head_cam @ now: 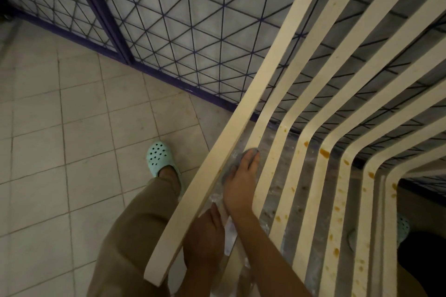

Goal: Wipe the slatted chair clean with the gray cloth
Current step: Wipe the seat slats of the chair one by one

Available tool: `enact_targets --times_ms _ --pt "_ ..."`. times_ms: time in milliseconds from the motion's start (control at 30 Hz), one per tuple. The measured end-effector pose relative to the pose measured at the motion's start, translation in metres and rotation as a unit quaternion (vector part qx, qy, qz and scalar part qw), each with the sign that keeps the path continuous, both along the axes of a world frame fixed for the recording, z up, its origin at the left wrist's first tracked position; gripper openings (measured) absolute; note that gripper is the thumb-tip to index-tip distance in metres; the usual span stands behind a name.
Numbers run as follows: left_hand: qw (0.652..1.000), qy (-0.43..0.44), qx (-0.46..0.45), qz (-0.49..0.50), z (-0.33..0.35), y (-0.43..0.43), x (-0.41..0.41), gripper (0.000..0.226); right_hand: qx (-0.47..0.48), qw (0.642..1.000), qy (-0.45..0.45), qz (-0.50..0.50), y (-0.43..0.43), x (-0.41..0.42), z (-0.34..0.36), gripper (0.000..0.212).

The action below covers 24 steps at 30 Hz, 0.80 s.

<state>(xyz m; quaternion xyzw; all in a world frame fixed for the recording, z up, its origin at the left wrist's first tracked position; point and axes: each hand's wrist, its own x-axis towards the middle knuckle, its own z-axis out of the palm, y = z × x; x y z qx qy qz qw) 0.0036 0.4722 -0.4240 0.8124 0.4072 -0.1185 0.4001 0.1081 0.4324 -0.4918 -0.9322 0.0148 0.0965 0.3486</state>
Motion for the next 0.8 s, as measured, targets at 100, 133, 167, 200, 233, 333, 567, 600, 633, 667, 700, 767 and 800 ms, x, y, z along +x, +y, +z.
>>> enact_targets --times_ms 100,133,167,200,233,333,567,600,633,667,700,767,800 --pt "0.998 0.005 0.050 -0.025 -0.007 -0.001 0.001 0.061 0.066 0.997 0.017 -0.027 -0.007 0.030 0.001 0.067" --pt "0.997 0.008 0.063 -0.047 -0.011 0.000 0.001 0.068 0.091 0.994 0.028 -0.057 -0.006 0.039 0.005 0.067" --pt "0.995 0.012 0.071 -0.063 -0.013 0.000 0.001 0.069 0.109 0.991 0.024 -0.076 -0.006 0.044 0.010 0.066" --pt "0.993 0.020 0.083 -0.076 -0.013 -0.001 0.001 0.065 0.109 0.990 0.020 -0.086 -0.006 0.043 0.015 0.065" --pt "0.993 0.027 0.084 -0.080 -0.012 -0.002 0.002 0.061 0.100 0.992 0.009 -0.082 -0.006 0.040 0.018 0.063" --pt "0.988 0.030 0.109 -0.104 -0.017 -0.002 0.000 0.057 0.057 0.998 0.015 -0.028 -0.005 0.022 0.025 0.061" --pt "0.987 0.024 0.070 -0.143 -0.024 0.003 -0.004 0.026 -0.030 0.996 0.021 0.078 -0.003 -0.047 0.020 0.087" --pt "0.988 0.031 0.054 -0.140 -0.028 0.003 -0.006 0.027 -0.031 0.996 0.018 0.081 -0.003 -0.050 0.017 0.086" --pt "0.988 0.039 0.048 -0.139 -0.029 0.004 -0.007 0.027 -0.036 0.996 0.019 0.082 -0.002 -0.051 0.017 0.084" --pt "0.987 0.054 0.050 -0.141 -0.028 0.004 -0.005 0.027 -0.043 0.996 0.019 0.081 -0.001 -0.050 0.016 0.083" --pt "0.988 0.060 0.044 -0.137 -0.030 0.006 -0.004 0.028 -0.051 0.995 0.024 0.083 0.000 -0.047 0.017 0.082" --pt "0.991 0.059 -0.014 -0.117 -0.031 0.007 -0.001 0.034 -0.056 0.994 0.020 0.089 -0.001 -0.040 0.018 0.081" --pt "0.992 0.082 -0.024 -0.094 -0.026 0.005 0.001 0.038 -0.058 0.994 0.017 0.094 -0.002 -0.037 0.017 0.080"
